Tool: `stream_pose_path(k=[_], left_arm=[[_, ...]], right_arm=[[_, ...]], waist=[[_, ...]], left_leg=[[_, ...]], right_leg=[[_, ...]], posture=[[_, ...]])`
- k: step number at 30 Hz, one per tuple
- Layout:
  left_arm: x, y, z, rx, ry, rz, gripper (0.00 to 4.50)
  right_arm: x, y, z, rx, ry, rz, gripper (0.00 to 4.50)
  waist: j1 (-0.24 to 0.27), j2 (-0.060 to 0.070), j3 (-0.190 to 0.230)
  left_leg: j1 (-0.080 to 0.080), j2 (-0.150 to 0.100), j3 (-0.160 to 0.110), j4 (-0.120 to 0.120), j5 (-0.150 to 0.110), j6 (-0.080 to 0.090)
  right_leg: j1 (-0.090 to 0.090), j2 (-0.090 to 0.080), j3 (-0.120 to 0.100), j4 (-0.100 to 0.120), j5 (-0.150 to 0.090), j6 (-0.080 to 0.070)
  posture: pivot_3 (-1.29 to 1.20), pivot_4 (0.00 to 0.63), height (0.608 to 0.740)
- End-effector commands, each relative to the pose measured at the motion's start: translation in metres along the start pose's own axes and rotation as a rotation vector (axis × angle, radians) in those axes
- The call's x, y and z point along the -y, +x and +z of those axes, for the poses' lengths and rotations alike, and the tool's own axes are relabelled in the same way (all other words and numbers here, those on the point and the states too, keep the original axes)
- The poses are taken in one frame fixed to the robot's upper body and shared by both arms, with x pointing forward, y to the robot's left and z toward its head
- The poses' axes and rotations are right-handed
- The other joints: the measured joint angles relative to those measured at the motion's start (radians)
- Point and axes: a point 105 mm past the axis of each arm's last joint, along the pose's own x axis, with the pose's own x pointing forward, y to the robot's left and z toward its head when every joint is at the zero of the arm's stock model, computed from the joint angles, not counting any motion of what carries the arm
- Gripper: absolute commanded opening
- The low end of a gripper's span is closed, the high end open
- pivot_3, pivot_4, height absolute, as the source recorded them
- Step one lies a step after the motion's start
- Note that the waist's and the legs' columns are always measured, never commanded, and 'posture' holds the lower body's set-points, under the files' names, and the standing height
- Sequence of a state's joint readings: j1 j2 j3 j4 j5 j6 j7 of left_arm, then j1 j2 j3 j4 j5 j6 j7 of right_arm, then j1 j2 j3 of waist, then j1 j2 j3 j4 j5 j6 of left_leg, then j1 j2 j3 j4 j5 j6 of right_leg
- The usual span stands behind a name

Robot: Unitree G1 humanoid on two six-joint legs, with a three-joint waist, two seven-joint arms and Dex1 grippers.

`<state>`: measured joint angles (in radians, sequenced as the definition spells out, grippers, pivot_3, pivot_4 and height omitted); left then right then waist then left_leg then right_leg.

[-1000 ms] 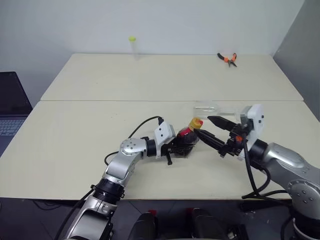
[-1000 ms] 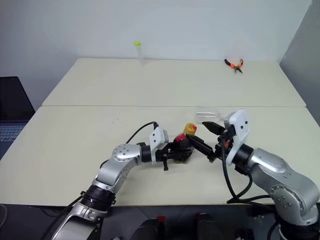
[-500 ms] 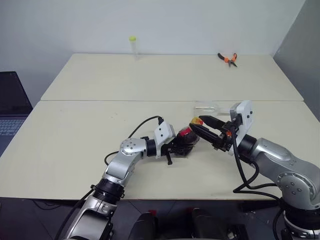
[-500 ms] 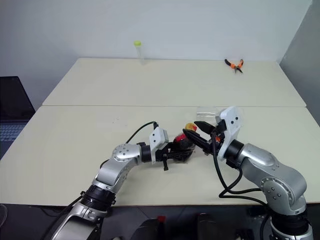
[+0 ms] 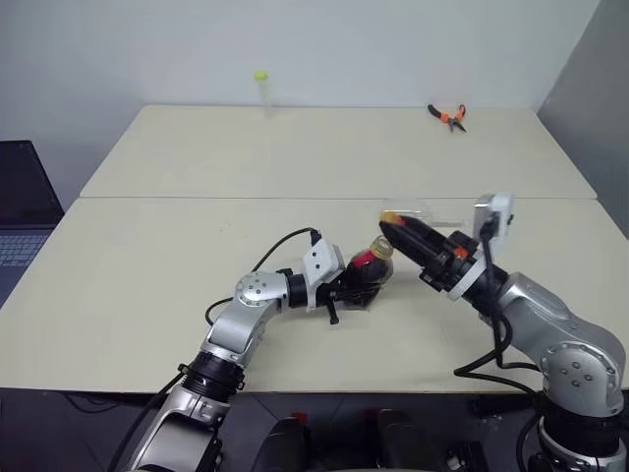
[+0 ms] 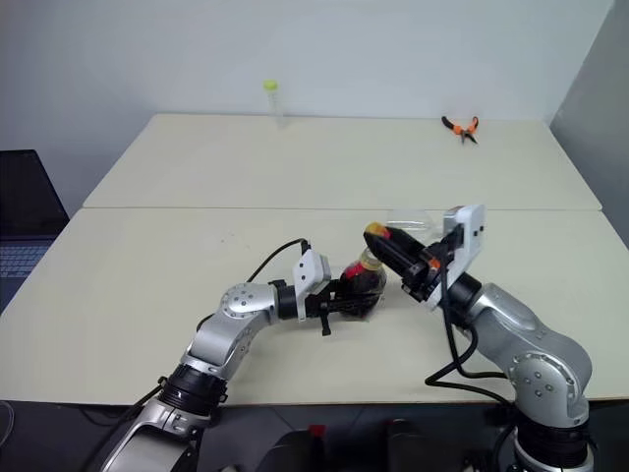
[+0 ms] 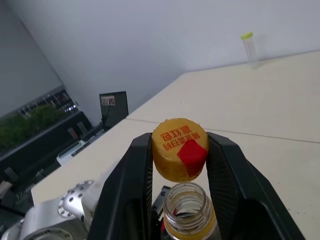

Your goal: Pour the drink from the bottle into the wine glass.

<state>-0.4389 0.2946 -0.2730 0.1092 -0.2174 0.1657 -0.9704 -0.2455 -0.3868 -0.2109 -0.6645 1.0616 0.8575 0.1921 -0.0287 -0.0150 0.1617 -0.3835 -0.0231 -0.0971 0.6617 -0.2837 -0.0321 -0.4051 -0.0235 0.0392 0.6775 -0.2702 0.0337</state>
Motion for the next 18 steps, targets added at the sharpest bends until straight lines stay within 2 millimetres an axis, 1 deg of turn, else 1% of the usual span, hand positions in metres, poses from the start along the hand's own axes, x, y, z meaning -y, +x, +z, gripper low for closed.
stream_pose_path(k=[1, 2, 3, 5, 6, 8, 9, 12, 14, 18], left_arm=[[0.0, 0.001, 0.016, 0.058, 0.045, 0.01, 0.69], [-0.002, 0.001, 0.017, 0.067, 0.041, 0.024, 0.69], [-0.003, 0.001, 0.018, 0.073, 0.039, 0.033, 0.69], [-0.007, 0.0, 0.021, 0.094, 0.031, 0.064, 0.69], [-0.008, 0.001, 0.022, 0.1, 0.027, 0.071, 0.69], [-0.007, 0.002, 0.022, 0.105, 0.022, 0.073, 0.69], [-0.007, 0.002, 0.022, 0.105, 0.022, 0.07, 0.69], [-0.005, 0.004, 0.023, 0.11, 0.022, 0.061, 0.69], [-0.005, 0.004, 0.025, 0.113, 0.024, 0.059, 0.69], [-0.006, 0.004, 0.026, 0.115, 0.028, 0.061, 0.69]], right_arm=[[0.015, -0.019, 0.006, -0.028, -0.138, -0.094, 1.22], [0.03, -0.028, 0.001, -0.07, -0.207, -0.169, 1.22], [0.039, -0.035, -0.002, -0.099, -0.255, -0.215, 1.22], [0.073, -0.061, -0.018, -0.208, -0.393, -0.375, 1.22], [0.085, -0.073, -0.029, -0.264, -0.433, -0.425, 1.22], [0.098, -0.088, -0.045, -0.314, -0.468, -0.481, 1.22], [0.104, -0.093, -0.051, -0.319, -0.465, -0.512, 1.22], [0.131, -0.11, -0.065, -0.335, -0.479, -0.646, 1.22], [0.142, -0.117, -0.071, -0.334, -0.463, -0.696, 1.22], [0.145, -0.119, -0.077, -0.312, -0.385, -0.701, 1.22]], waist=[[0.003, 0.0, 0.0], [0.003, 0.0, 0.0], [0.004, 0.0, 0.0], [0.004, 0.0, 0.0], [0.006, 0.0, 0.0], [0.004, -0.001, 0.0], [-0.001, -0.001, 0.0], [-0.007, 0.0, 0.0], [-0.004, 0.0, 0.0], [-0.001, 0.0, 0.0]], left_leg=[[0.0, 0.0, 0.0, 0.0, 0.0, 0.0], [0.0, 0.0, 0.0, 0.0, 0.0, 0.0], [0.0, 0.0, 0.0, 0.0, 0.0, 0.0], [0.0, -0.001, 0.001, 0.0, 0.0, 0.0], [0.0, -0.001, 0.001, 0.0, 0.0, 0.0], [0.0, -0.001, 0.002, 0.0, 0.0, 0.0], [0.001, -0.001, 0.002, 0.0, 0.0, 0.0], [0.003, 0.001, 0.005, -0.001, 0.0, 0.0], [0.003, 0.001, 0.005, -0.001, 0.0, 0.0], [0.002, 0.0, 0.005, -0.001, 0.0, 0.0]], right_leg=[[0.0, 0.0, 0.0, 0.0, 0.0, 0.0], [0.0, 0.0, 0.0, -0.001, 0.0, 0.0], [0.0, 0.0, 0.0, -0.001, 0.0, 0.0], [0.0, 0.0, 0.0, -0.001, 0.0, 0.001], [0.0, 0.0, 0.0, -0.001, -0.001, 0.001], [0.001, 0.0, 0.001, 0.0, -0.001, 0.002], [0.001, 0.0, 0.001, 0.0, -0.001, 0.002], [0.0, 0.001, 0.004, 0.001, -0.001, 0.001], [0.0, 0.001, 0.003, 0.001, -0.001, 0.001], [0.0, 0.001, 0.004, 0.001, -0.001, 0.001]], posture=[[0.0, 0.15, 0.74], [0.0, 0.15, 0.74], [0.0, 0.15, 0.74], [0.0, 0.15, 0.74], [0.0, 0.15, 0.74], [0.0, 0.15, 0.74], [0.0, 0.15, 0.74], [0.0, 0.15, 0.74], [0.0, 0.15, 0.74], [0.0, 0.15, 0.74]])
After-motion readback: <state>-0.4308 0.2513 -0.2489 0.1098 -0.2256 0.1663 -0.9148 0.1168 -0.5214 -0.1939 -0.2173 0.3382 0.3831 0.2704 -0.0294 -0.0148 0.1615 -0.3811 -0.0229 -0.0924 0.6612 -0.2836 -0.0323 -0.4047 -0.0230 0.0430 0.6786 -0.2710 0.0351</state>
